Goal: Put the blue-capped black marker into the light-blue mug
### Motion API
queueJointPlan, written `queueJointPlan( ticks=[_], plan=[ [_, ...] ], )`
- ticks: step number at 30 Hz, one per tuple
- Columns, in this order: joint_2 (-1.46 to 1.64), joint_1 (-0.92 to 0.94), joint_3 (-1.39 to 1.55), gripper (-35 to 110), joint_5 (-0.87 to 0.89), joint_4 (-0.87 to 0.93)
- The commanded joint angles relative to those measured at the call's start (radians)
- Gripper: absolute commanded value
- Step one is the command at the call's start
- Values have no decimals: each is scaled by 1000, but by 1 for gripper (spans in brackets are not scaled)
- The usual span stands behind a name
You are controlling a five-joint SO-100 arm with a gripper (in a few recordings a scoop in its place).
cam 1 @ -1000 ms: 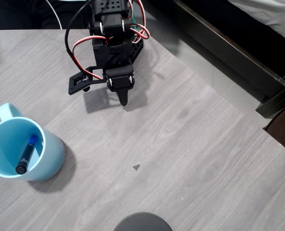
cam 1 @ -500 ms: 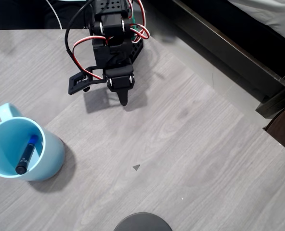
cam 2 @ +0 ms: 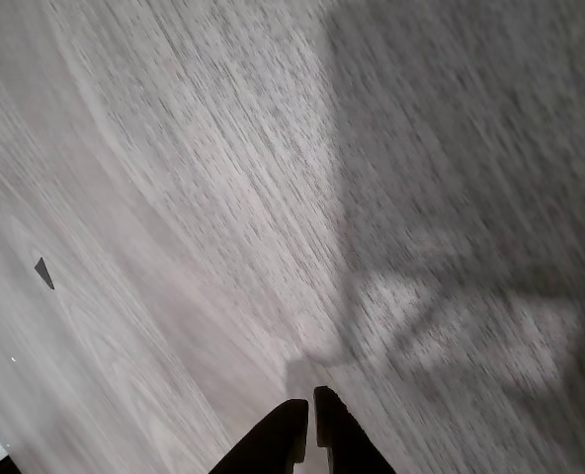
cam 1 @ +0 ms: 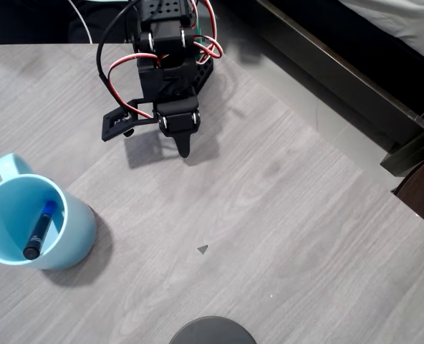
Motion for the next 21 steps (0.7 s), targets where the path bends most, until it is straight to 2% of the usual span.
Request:
queueJointPlan(
  ticks=[1, 21],
  plan=[
    [26, 2, 3, 0, 5, 12],
    [26, 2, 3, 0, 5, 12]
  ],
)
